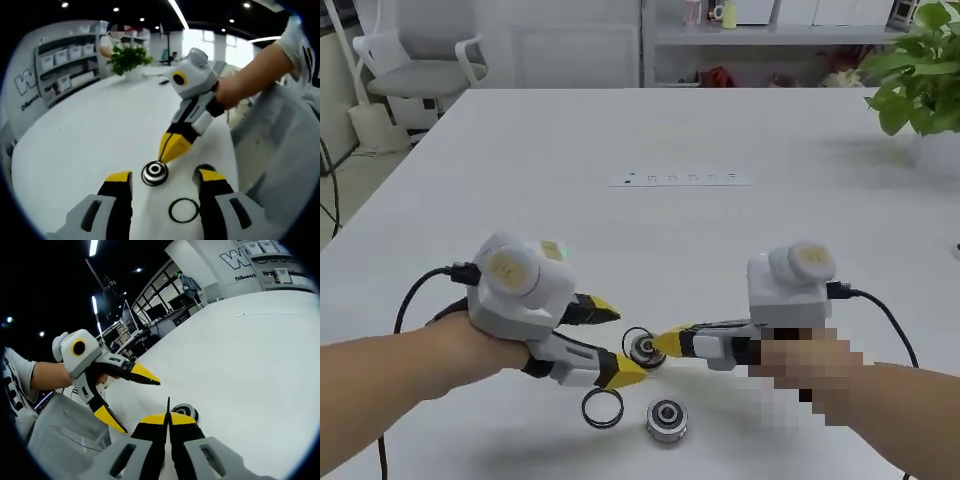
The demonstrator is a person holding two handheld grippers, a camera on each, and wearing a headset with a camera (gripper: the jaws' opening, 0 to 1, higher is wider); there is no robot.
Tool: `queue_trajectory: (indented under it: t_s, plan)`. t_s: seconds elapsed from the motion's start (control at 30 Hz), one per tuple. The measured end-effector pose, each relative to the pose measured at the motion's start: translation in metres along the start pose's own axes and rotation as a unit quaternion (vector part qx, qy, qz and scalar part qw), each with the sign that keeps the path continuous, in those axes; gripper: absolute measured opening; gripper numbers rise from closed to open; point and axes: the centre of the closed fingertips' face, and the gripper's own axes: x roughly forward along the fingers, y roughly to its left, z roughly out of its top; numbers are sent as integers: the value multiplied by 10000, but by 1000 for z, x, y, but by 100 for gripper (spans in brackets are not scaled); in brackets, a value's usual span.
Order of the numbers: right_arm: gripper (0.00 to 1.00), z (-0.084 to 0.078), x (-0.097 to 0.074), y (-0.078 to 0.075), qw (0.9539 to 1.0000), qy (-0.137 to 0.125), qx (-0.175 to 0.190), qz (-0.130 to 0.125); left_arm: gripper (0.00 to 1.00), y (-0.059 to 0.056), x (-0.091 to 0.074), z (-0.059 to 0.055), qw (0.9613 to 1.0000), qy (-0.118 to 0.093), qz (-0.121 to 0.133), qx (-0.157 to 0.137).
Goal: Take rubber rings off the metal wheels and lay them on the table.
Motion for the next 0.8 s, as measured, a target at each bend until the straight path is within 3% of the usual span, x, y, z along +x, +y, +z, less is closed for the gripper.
queue_trajectory:
  t_s: [0.23, 0.47, 0.8]
  plan:
    - [0, 3, 1, 10, 9999, -40, 28, 151, 58, -1, -16, 0, 9999, -105, -9, -73]
    - [0, 5, 4, 24, 9993, -49, 94, 364, 63, -12, -32, 3, 9997, -222, -80, -81]
    - [0, 0, 9, 41, 9979, 75, 172, 622, 65, -12, -54, 0, 9993, -360, 8, -127]
